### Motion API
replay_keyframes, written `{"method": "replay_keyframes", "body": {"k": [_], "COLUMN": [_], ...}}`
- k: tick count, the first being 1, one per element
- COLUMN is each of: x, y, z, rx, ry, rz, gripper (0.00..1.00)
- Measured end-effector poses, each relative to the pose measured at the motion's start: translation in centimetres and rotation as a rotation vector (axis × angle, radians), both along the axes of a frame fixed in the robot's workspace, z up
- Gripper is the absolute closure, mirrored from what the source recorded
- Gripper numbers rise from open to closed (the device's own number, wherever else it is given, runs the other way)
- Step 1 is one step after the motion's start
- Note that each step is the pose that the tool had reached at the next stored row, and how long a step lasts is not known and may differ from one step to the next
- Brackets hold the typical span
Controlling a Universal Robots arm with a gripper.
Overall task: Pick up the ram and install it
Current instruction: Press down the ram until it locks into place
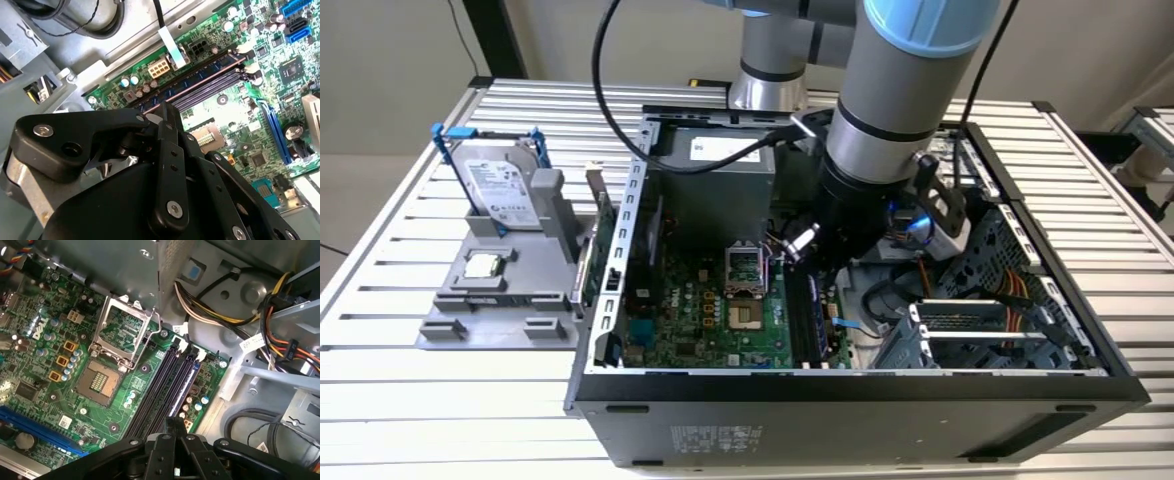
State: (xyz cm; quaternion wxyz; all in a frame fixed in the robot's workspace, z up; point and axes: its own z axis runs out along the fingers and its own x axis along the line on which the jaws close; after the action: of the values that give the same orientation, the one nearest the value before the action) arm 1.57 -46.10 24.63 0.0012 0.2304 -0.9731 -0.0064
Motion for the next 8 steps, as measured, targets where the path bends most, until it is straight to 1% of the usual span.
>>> {"method": "replay_keyframes", "body": {"k": [8], "x": [0.00], "y": [0.00], "z": [0.00], "rx": [0.0004], "ry": [0.0000], "rz": [0.052], "gripper": [1.00]}}
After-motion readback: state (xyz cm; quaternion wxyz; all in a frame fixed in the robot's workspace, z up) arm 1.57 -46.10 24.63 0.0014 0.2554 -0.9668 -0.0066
